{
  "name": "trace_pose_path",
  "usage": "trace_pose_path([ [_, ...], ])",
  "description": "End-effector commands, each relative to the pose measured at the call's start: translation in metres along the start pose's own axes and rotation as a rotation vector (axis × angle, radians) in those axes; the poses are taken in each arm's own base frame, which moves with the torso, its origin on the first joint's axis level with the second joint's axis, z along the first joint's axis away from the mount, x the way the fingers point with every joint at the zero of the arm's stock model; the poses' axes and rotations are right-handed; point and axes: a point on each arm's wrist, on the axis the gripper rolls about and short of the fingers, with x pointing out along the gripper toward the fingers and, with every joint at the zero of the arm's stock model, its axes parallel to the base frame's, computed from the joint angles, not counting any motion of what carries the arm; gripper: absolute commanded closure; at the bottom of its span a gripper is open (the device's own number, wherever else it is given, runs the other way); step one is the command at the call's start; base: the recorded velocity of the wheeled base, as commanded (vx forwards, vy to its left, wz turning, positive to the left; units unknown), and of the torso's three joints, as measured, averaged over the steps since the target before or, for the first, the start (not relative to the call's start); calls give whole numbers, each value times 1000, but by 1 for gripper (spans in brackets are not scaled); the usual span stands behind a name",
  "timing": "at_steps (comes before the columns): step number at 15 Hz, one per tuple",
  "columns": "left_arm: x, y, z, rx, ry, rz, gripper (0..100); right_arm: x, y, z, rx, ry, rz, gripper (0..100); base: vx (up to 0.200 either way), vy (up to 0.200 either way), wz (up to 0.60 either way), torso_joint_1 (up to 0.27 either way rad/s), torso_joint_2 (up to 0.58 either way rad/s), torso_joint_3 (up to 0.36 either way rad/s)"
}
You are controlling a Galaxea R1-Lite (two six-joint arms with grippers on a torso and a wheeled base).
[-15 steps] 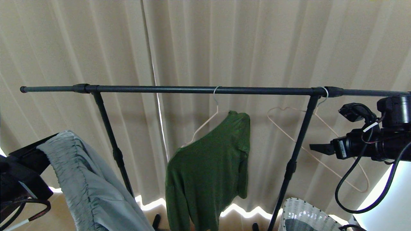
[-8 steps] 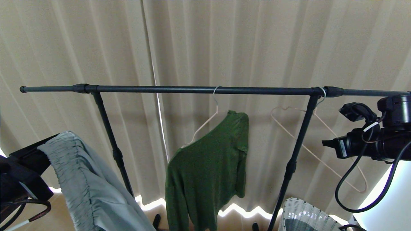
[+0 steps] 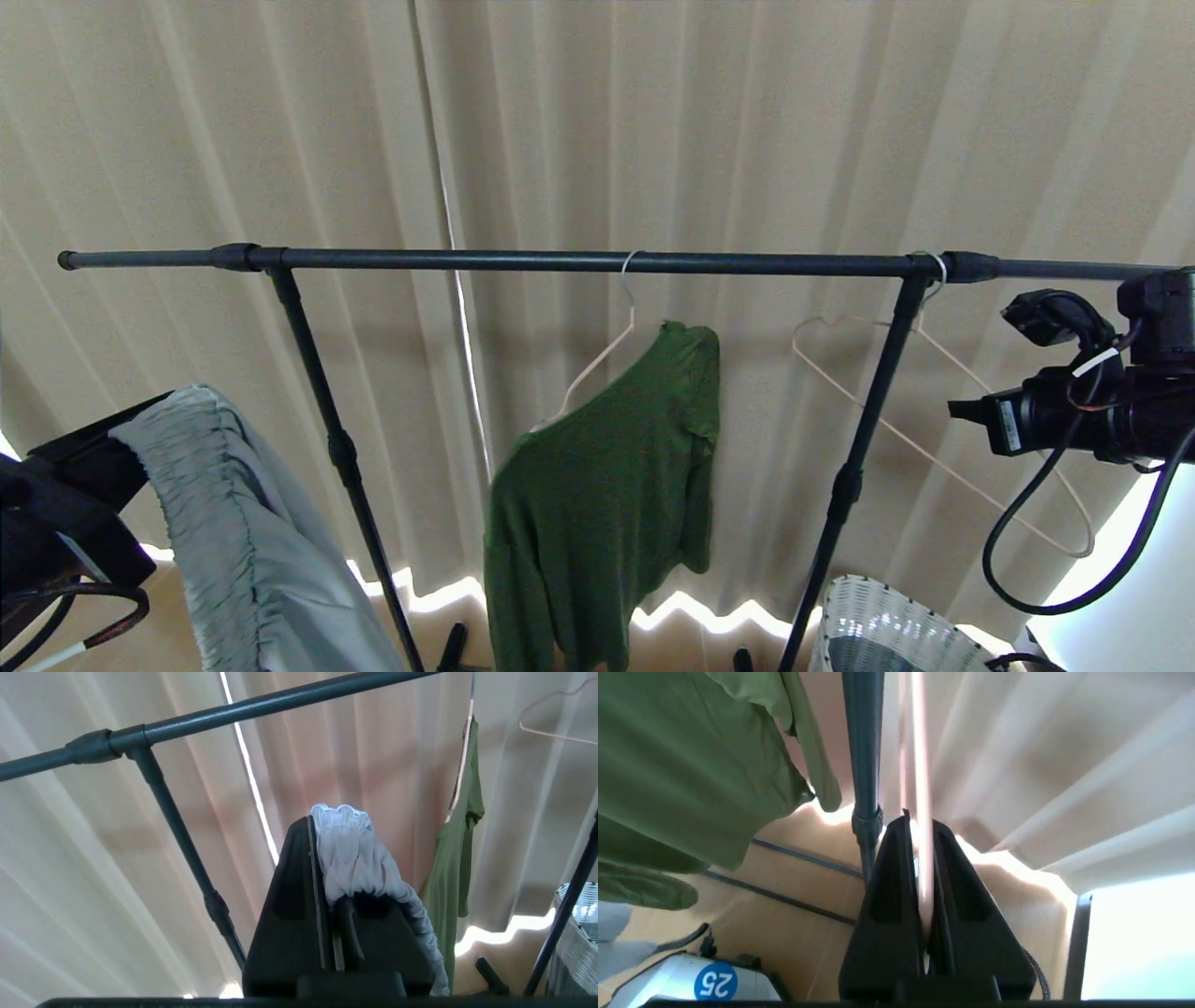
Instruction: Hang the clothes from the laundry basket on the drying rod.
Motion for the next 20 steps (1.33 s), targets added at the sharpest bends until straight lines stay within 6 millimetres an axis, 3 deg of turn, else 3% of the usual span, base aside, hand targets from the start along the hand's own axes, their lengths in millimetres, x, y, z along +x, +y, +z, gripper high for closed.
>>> trace_pose_path([
  [1,0,0,-2,0,7,2,100,-18,-2,4,-1,-49,-23,100,0,0,0,0,0,0],
  [7,0,0,-4,5,14,1,100,-53,4,2,-10,-120,-42,100,0,0,0,0,0,0],
  [14,-1,0,-6,26,21,4,100,-88,15,-16,-23,-165,-52,100,0,0,0,0,0,0],
  [20,-4,-1,-8,28,25,1,100,-103,22,-36,-21,-165,-53,100,-200,0,0,8,-1,4],
])
